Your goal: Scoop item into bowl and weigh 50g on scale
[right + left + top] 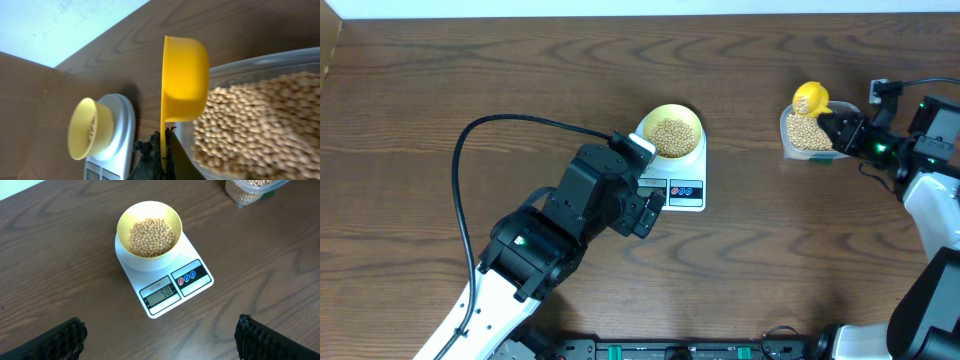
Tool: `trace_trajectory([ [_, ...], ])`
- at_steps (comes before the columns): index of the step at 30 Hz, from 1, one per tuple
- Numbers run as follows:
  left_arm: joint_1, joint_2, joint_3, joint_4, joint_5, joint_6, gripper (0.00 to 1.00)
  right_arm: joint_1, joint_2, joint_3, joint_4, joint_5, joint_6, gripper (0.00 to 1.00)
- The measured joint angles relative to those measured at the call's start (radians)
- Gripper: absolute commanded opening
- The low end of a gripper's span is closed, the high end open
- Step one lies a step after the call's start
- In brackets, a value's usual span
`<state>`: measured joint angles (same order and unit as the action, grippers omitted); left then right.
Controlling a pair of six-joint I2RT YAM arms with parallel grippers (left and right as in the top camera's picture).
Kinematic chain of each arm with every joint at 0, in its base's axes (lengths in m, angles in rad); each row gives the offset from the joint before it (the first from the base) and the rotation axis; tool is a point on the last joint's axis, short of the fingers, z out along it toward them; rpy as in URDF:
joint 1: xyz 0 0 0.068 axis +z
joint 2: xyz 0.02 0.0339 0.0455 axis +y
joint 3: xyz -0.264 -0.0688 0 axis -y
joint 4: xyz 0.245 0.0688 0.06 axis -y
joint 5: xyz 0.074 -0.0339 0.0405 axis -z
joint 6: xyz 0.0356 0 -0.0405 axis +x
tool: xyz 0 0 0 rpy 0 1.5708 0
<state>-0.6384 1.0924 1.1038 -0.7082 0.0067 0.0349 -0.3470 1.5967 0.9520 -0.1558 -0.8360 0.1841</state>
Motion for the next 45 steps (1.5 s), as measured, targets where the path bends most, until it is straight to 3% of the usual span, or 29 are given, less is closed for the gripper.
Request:
trace_trajectory([
  [15,0.000,0.000,0.000,0.000,0.000,0.000,0.97,-0.005,0.000,0.000,-0.028,0.121,-0.364,0.01],
  [24,0.000,0.000,0.000,0.000,0.000,0.000,0.97,0.142,0.000,0.000,-0.019,0.308,-0.547,0.01],
  [36,0.000,0.000,0.000,0.000,0.000,0.000,0.97,0.280,0.000,0.000,-0.043,0.604,-0.616,0.01],
  [45,0.000,0.000,0.000,0.000,0.000,0.000,0.97,0.233,0.000,0.000,-0.150,0.520,-0.581,0.01],
])
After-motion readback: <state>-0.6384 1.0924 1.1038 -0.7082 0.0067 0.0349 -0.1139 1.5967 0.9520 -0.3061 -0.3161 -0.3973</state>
